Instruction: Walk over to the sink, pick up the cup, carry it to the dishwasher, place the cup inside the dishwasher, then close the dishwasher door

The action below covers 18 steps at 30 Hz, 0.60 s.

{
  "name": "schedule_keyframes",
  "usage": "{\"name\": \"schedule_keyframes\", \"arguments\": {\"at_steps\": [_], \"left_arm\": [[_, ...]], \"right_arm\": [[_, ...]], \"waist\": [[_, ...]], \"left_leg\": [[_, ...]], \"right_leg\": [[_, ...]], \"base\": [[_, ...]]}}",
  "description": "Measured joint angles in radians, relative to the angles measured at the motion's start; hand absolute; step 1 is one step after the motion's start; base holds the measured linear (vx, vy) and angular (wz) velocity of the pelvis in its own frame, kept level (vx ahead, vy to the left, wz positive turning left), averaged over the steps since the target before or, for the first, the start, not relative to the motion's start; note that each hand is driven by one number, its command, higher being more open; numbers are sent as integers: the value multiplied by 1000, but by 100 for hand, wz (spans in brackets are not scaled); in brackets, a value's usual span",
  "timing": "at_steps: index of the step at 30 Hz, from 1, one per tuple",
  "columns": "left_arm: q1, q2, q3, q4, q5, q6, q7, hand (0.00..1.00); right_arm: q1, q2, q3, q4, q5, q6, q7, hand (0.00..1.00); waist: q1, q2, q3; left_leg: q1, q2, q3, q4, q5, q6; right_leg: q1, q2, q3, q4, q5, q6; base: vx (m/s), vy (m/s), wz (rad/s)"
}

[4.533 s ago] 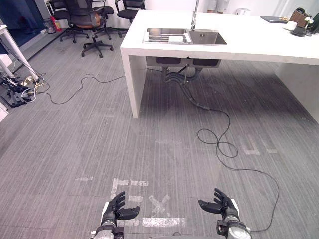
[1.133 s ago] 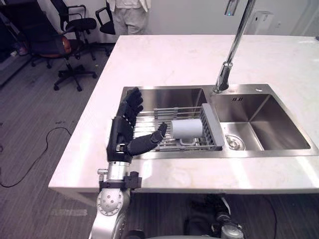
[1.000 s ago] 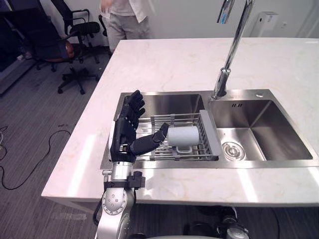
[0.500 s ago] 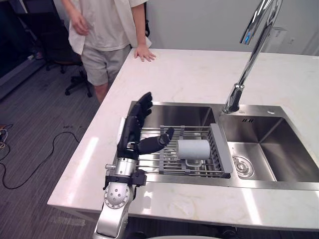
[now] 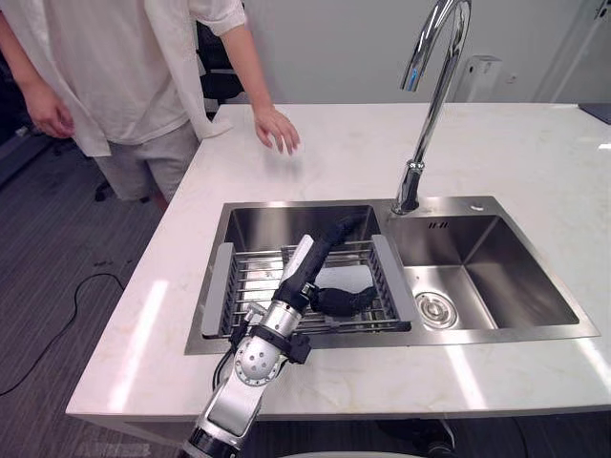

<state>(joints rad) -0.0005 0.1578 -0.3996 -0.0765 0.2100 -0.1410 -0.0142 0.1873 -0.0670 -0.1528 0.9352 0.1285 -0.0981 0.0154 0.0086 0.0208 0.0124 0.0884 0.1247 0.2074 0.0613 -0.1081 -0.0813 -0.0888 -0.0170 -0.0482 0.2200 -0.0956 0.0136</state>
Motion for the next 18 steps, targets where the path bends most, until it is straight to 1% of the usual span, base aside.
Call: {"name": "schedule_keyframes", "arguments": {"at_steps": [4,8,15,18], "left_arm": [[-4,19,0,70,38,13,7,90],[-15,32,1,101,71,27,20,90],[-30,30,4,144,128,28,55,90],[-30,18,27,161,145,28,61,90]], "right_arm": [[-20,-5,0,32,0,0,0,90],[-20,-5,0,34,0,0,-1,90],[-22,-4,-6,34,3,0,-3,90],[-22,-4,-18,33,5,0,-7,90]], "waist": [[-6,0,0],[-7,1,0],[-13,6,4],[-18,10,7]], "left_leg": [[2,-9,-1,-18,5,7],[1,-15,-3,-23,6,13],[-1,-25,-4,-29,11,24],[1,-26,-4,-31,11,25]], "right_leg": [[8,0,13,-46,29,6],[22,-2,19,-91,54,8],[43,-7,26,-152,95,10],[55,-7,28,-178,111,12]], "base": [[16,34,-9],[3,40,-4],[-28,22,-3],[-26,9,-2]]}}
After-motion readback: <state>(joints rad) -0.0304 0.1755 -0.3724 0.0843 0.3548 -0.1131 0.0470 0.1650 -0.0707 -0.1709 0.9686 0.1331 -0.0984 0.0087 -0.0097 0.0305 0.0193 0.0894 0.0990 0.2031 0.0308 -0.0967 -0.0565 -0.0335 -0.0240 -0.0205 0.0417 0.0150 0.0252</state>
